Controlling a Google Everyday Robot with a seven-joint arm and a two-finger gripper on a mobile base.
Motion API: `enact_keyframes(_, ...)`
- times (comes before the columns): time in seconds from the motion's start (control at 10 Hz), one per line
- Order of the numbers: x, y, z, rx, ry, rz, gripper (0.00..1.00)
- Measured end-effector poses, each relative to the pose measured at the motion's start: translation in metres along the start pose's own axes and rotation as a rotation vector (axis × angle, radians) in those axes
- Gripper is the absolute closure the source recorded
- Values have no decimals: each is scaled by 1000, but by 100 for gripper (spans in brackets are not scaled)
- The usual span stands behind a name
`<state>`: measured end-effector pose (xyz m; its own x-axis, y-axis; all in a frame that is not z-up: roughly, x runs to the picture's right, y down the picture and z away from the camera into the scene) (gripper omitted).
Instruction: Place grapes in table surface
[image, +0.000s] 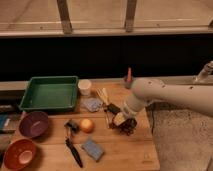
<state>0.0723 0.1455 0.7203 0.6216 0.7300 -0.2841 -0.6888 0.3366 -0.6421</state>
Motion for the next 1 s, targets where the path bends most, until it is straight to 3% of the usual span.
enact_keyframes(0.3,-21,-10,-49,81,-91,-5,100)
enact_keyframes(0.5,-24,-13,-67,121,-141,-4,100)
enact_keyframes(0.7,-19,-17,-70,135,-157,1,100)
enact_keyframes(1.0,-13,-18,-53,114,-146,2,100)
